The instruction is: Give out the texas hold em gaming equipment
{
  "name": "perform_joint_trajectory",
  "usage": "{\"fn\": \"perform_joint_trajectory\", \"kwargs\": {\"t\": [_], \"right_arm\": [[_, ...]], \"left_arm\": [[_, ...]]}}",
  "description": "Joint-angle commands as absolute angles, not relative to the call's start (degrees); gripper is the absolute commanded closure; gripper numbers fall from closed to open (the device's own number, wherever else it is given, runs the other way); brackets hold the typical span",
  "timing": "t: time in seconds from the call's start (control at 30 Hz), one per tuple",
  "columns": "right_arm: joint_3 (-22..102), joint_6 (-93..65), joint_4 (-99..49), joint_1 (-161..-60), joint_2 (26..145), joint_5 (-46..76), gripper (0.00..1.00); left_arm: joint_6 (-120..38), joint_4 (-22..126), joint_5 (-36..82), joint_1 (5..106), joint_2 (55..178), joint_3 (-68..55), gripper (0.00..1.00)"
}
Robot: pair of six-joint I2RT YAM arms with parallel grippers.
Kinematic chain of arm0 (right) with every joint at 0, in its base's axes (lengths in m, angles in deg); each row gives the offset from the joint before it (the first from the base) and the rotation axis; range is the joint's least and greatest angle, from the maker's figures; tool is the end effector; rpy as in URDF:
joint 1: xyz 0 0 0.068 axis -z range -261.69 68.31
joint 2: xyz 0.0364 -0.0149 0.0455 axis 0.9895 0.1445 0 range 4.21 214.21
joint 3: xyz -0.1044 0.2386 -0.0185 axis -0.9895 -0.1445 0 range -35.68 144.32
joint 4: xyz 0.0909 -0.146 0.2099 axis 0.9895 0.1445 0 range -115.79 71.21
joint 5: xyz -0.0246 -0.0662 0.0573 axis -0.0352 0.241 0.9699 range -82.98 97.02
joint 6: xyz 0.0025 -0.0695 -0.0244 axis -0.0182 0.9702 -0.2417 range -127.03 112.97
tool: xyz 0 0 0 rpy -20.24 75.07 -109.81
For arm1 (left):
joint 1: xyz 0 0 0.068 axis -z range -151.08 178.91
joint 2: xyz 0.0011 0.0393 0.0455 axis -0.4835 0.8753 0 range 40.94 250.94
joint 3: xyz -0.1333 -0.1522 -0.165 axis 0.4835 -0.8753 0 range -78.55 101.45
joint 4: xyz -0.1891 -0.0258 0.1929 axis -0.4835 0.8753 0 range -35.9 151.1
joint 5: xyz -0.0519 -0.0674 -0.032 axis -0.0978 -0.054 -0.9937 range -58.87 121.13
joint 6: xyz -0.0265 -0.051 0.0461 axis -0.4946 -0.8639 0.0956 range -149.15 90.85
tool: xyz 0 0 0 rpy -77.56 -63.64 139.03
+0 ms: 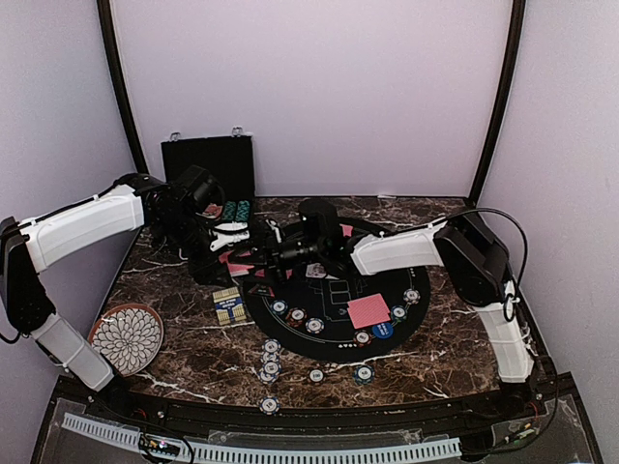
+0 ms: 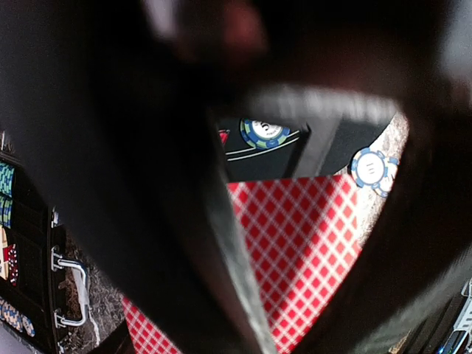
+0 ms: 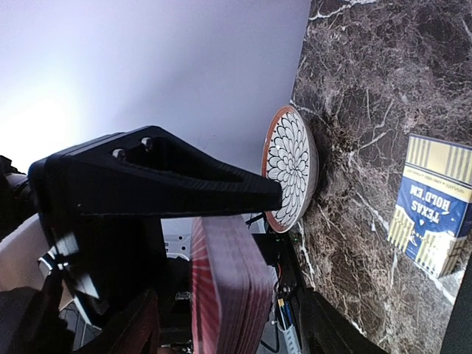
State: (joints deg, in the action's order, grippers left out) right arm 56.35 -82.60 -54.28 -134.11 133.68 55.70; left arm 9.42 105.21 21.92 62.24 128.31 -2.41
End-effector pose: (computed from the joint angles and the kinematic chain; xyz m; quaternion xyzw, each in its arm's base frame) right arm 0.2883 0.4504 0.1823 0.1234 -0.7322 -0.6694 0.0220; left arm 0.2732 -0.1913 0.2548 0.5837 0.7723 -0.0670 0.2415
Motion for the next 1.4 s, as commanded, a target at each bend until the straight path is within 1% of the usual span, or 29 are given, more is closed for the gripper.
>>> {"fn": "perform_joint_trajectory", "kwargs": {"t": [0.0, 0.2, 0.57, 0.77, 0.9, 1.13, 1.37], "right_arm": [[59.6, -84.6, -57.7, -135.3, 136.6, 56.8, 0.35], [59.2, -83.6, -55.7, -134.8, 137.2, 55.9, 0.39], [52.2, -77.5, -50.4, -131.5, 132.0, 54.4, 0.46], [52.6, -76.5, -49.6, -131.3, 129.9, 54.9, 0.5], [52.6, -76.0, -49.0, -131.1, 128.2, 55.2, 0.54], [51.7, -76.1, -49.6, -130.5, 125.0, 55.8, 0.56], [51.1, -77.1, -50.8, -130.4, 124.3, 56.6, 0.65]], "left_arm": [[9.7, 105.6, 21.5, 62.1, 126.7, -1.6, 1.0], [9.8, 105.8, 21.5, 62.1, 126.4, -1.5, 1.0], [10.0, 105.8, 21.7, 62.1, 126.0, -1.6, 1.0], [10.0, 105.9, 22.0, 62.1, 126.1, -1.6, 1.0], [10.0, 105.9, 22.3, 62.1, 125.9, -2.0, 1.0], [10.3, 105.4, 22.8, 62.1, 126.1, -2.9, 1.0], [10.2, 105.3, 22.9, 62.1, 126.1, -2.9, 1.0]]}}
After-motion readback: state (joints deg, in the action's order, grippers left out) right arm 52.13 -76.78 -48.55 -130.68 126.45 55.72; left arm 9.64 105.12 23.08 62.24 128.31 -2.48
